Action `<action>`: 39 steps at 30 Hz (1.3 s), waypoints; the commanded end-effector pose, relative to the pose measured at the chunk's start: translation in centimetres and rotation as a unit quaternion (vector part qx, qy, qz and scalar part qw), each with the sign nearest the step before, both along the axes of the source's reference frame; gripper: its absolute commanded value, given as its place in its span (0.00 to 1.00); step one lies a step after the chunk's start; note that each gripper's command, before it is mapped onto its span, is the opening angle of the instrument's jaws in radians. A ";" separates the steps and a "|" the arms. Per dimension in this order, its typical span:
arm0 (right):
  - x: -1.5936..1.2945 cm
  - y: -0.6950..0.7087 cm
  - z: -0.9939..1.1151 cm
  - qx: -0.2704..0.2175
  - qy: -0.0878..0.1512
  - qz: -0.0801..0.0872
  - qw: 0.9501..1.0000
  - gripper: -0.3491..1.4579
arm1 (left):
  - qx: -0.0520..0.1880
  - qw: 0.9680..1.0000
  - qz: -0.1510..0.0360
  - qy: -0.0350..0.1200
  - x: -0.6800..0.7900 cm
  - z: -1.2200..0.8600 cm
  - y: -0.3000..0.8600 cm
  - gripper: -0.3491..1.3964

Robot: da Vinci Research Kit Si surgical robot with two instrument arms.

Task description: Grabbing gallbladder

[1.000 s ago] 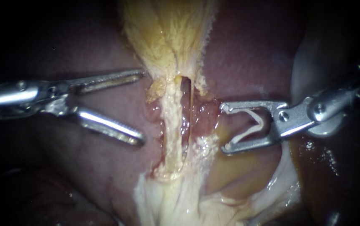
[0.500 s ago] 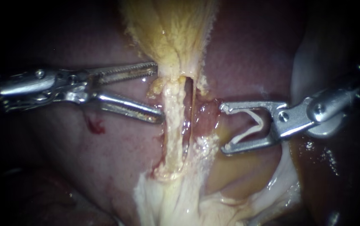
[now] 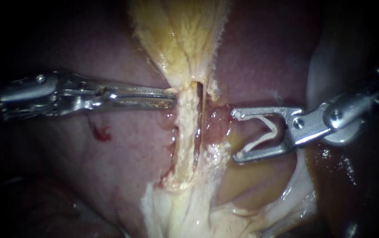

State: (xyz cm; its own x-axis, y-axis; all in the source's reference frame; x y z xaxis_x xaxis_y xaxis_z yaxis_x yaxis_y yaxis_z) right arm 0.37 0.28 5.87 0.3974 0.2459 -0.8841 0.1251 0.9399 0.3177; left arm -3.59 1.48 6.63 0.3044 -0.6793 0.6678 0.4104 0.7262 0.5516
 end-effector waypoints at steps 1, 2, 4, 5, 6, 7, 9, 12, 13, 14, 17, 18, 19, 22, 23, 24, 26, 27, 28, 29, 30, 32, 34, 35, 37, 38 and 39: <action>0.00 0.00 0.00 0.000 0.000 0.000 1.000 0.47 | 0.006 1.000 -0.002 -0.002 0.02 -0.03 0.00 0.00; 0.00 0.00 0.00 0.000 0.000 0.000 1.000 0.47 | 0.009 1.000 -0.004 0.000 0.04 -0.06 0.01 0.00; 0.00 0.00 0.00 0.000 0.000 0.000 1.000 0.47 | 0.016 1.000 -0.007 0.002 0.07 -0.14 0.03 0.00; 0.00 0.00 0.00 0.000 0.000 0.000 1.000 0.47 | 0.020 1.000 -0.009 0.003 0.08 -0.17 0.04 0.00; 0.00 0.00 0.00 0.000 0.000 0.000 1.000 0.47 | 0.020 1.000 -0.011 0.004 0.10 -0.22 0.05 0.00; 0.00 0.00 0.00 0.000 0.000 0.000 1.000 0.47 | 0.021 1.000 -0.011 0.004 0.12 -0.25 0.06 0.00; 0.00 0.00 0.00 0.000 0.000 0.000 1.000 0.47 | 0.022 1.000 -0.013 0.005 0.16 -0.33 0.08 0.00; 0.00 0.00 0.00 0.000 0.000 0.000 1.000 0.47 | 0.025 1.000 -0.017 0.006 0.26 -0.47 0.12 0.00; 0.00 0.00 0.00 0.000 0.000 0.000 1.000 0.47 | 0.025 0.999 -0.020 0.008 0.31 -0.52 0.14 0.00; 0.00 0.00 0.00 0.000 0.000 0.000 1.000 0.47 | 0.027 0.999 -0.021 0.008 0.34 -0.56 0.16 0.00; 0.00 0.00 0.00 0.000 0.000 0.000 1.000 0.47 | 0.030 0.999 -0.027 0.011 0.46 -0.68 0.23 0.00; 0.00 0.00 0.00 0.000 0.000 0.000 1.000 0.47 | 0.030 0.999 -0.030 0.010 0.48 -0.72 0.26 0.00; 0.00 0.00 0.00 0.000 0.000 0.000 1.000 0.47 | 0.030 0.999 -0.036 0.006 0.51 -0.77 0.29 0.00; 0.00 0.00 0.00 0.000 0.000 0.000 1.000 0.47 | 0.036 0.998 -0.045 0.004 0.56 -0.89 0.36 0.00; 0.00 0.00 0.00 0.000 0.000 0.000 1.000 0.47 | 0.034 0.998 -0.045 0.004 0.57 -0.92 0.37 0.00; 0.00 0.00 0.00 0.000 0.000 0.000 1.000 0.47 | 0.034 0.998 -0.046 0.004 0.57 -0.93 0.37 0.00; 0.00 0.00 0.00 0.000 0.000 0.000 1.000 0.47 | 0.034 0.998 -0.048 0.005 0.58 -0.95 0.36 0.00; 0.00 0.00 0.00 0.000 0.000 0.000 1.000 0.47 | 0.034 0.998 -0.049 0.006 0.58 -0.95 0.35 0.00; 0.00 0.00 0.00 0.000 0.000 0.000 1.000 0.47 | 0.034 0.998 -0.050 0.006 0.58 -0.95 0.35 0.00; 0.00 0.00 0.00 0.000 0.000 0.000 1.000 0.47 | 0.034 0.998 -0.051 0.007 0.58 -0.95 0.35 0.00; 0.00 0.00 0.00 0.000 0.000 0.000 1.000 0.47 | 0.033 0.998 -0.052 0.008 0.58 -0.95 0.35 0.00; 0.00 0.00 0.00 0.000 0.000 0.000 1.000 0.47 | 0.033 0.998 -0.054 0.009 0.58 -0.95 0.35 0.00; 0.00 0.00 0.00 0.000 0.000 0.000 1.000 0.47 | 0.034 0.998 -0.054 0.008 0.58 -0.95 0.35 0.00; 0.00 0.00 0.00 0.000 0.000 0.000 1.000 0.47 | 0.034 0.998 -0.054 0.009 0.58 -0.95 0.34 0.00; 0.00 0.00 0.00 0.000 0.000 0.000 1.000 0.47 | 0.034 0.998 -0.055 0.009 0.58 -0.95 0.34 0.00; 0.00 0.00 0.00 0.000 0.000 0.000 1.000 0.47 | 0.034 0.998 -0.054 0.008 0.58 -0.95 0.34 0.00; 0.00 0.00 0.00 0.000 0.000 0.000 1.000 0.47 | 0.034 0.998 -0.054 0.009 0.58 -0.95 0.34 0.00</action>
